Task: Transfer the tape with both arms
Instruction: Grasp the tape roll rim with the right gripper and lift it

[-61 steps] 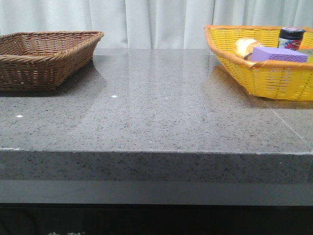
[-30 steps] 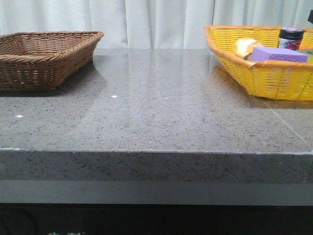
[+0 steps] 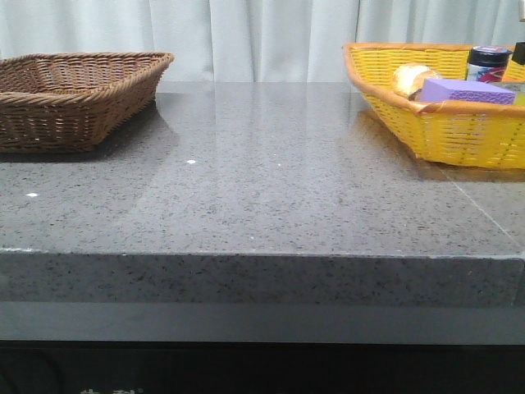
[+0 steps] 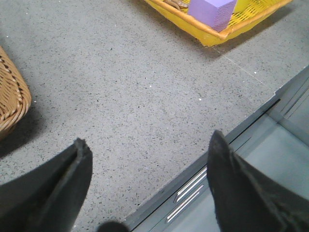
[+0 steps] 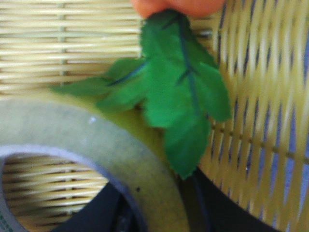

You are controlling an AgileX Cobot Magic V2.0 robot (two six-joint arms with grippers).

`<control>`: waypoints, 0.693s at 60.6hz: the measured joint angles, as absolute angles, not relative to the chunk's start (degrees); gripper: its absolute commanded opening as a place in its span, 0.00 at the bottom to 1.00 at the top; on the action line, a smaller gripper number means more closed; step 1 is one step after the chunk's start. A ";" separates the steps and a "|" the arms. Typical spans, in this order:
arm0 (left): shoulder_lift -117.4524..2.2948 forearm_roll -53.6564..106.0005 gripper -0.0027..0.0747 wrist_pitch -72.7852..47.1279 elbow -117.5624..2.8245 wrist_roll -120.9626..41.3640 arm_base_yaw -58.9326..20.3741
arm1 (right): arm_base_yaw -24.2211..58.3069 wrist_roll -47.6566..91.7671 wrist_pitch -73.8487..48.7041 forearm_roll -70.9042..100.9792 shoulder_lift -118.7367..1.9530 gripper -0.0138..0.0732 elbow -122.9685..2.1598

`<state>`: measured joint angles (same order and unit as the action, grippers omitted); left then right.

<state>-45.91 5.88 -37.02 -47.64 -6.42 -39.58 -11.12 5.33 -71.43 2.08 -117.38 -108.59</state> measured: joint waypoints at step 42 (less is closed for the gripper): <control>-45.91 5.88 0.67 -37.02 -47.64 -6.42 -39.61 | -11.12 5.43 -71.46 6.16 -105.75 0.35 -108.59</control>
<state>-45.91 5.88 -37.02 -47.64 -6.42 -39.61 -11.12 5.43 -71.46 6.16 -105.75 -108.59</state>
